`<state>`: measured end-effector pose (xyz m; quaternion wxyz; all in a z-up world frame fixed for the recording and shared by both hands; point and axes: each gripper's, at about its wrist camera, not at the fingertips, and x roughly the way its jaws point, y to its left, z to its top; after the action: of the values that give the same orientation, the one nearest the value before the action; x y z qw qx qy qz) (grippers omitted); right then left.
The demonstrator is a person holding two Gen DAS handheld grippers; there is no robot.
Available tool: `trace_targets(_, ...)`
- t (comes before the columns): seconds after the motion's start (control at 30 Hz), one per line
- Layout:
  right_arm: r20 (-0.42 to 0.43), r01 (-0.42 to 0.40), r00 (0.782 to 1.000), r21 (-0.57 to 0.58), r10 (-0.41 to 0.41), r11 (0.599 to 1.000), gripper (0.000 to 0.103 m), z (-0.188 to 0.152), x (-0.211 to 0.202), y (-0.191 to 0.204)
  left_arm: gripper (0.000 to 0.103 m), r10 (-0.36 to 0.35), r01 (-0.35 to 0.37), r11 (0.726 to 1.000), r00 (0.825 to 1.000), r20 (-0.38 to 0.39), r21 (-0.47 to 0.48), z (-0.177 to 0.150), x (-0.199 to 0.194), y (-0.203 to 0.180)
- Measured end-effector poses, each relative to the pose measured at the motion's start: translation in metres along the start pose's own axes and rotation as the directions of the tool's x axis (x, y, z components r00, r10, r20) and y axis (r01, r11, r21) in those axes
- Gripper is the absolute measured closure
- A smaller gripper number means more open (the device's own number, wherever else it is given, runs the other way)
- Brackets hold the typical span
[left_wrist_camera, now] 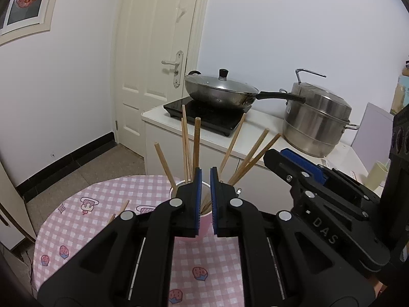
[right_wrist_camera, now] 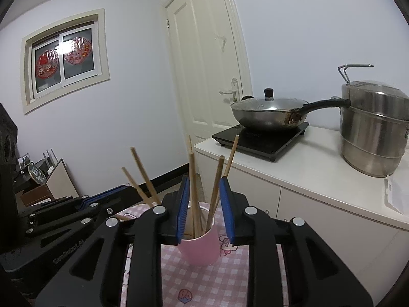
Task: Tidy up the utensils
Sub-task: 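Open the right tool while the left tool opens, releasing chopsticks into the cup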
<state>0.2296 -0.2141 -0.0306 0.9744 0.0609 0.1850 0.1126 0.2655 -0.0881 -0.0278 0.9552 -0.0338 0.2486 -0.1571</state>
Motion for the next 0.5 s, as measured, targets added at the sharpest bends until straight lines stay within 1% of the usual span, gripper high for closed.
trace_targets(0.33, 0.037, 0.012, 0.999, -0.028, -0.011, 1.0, 0.07, -0.003, -0.041, 0.017, 0.096, 0.059, -0.06, 0.998, 0.998, 0.036, 0.016, -0.01, -0.043, 0.003)
trace_targets(0.5, 0.043, -0.003, 0.999, -0.031, 0.004, 1.0, 0.066, -0.008, -0.057, 0.03, 0.096, 0.065, -0.066, 0.998, 0.997, 0.036, 0.012, -0.017, -0.063, 0.01)
